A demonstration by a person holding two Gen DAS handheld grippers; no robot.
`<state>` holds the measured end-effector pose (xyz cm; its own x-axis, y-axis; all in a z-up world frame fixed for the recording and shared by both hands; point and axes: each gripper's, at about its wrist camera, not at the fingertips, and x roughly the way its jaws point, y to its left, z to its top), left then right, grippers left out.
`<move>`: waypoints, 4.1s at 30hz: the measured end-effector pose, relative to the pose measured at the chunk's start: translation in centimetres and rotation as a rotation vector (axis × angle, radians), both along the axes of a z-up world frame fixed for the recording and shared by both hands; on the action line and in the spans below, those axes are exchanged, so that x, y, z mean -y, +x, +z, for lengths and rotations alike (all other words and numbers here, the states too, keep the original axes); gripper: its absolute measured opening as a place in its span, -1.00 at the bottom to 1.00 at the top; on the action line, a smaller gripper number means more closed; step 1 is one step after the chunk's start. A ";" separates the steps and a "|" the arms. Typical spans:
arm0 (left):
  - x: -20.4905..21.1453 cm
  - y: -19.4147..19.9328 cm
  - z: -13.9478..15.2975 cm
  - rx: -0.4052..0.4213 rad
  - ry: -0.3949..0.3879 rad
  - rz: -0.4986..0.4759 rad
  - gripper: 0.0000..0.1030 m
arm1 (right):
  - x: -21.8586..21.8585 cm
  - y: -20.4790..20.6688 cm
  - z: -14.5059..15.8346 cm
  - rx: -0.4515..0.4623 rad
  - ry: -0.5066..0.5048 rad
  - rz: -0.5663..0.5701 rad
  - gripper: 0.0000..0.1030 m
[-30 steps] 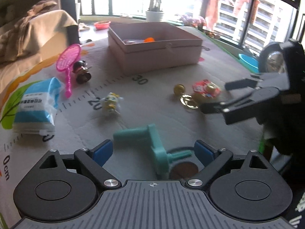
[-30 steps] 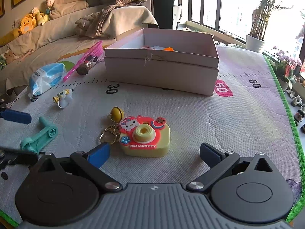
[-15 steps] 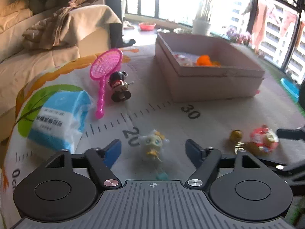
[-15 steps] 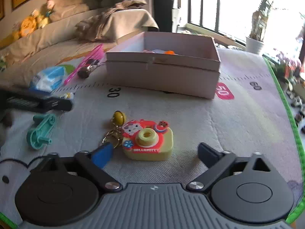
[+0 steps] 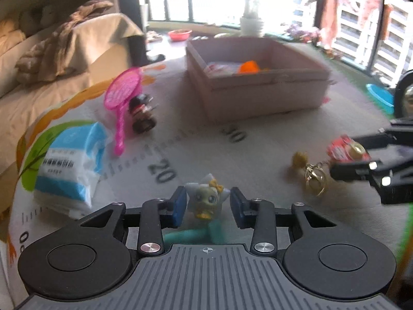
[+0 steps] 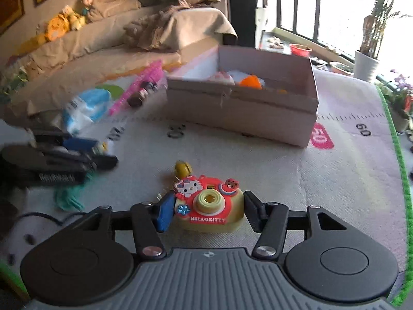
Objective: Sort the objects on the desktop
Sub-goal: 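Grasp the small white figurine with the left tool while the right tool lifts the Hello Kitty keychain, then release the figurine into the pink box with the left tool while the right tool drops the keychain in, then grasp the pink toy net by its handle with the right tool, then grasp the black-and-red doll keychain with the left tool while the right tool holds the pink net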
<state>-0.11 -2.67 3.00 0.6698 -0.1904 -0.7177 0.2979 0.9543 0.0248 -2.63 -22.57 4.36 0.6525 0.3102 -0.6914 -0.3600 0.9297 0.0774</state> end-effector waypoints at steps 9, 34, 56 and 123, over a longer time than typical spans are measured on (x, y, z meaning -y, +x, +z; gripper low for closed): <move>3.6 5.2 8.4 0.279 -0.038 -0.092 -0.21 | 3.8 3.0 12.3 0.293 0.089 -0.033 0.09; 1.3 8.0 3.7 0.182 -0.039 0.050 0.81 | 5.8 15.3 5.7 0.150 0.068 -0.296 0.22; -12.8 -1.2 1.9 0.066 -0.109 0.440 0.98 | -16.7 19.1 6.2 -0.088 0.076 0.084 0.39; -2.3 1.9 -0.9 -0.053 0.074 -0.011 0.99 | 4.3 3.1 -2.7 0.010 0.112 -0.367 1.00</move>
<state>1.82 -0.35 2.12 0.6290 -0.1429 -0.7642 0.3115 0.9469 0.0793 0.45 -26.88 1.69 0.7406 0.1279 -0.6596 -0.0063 0.9830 0.1835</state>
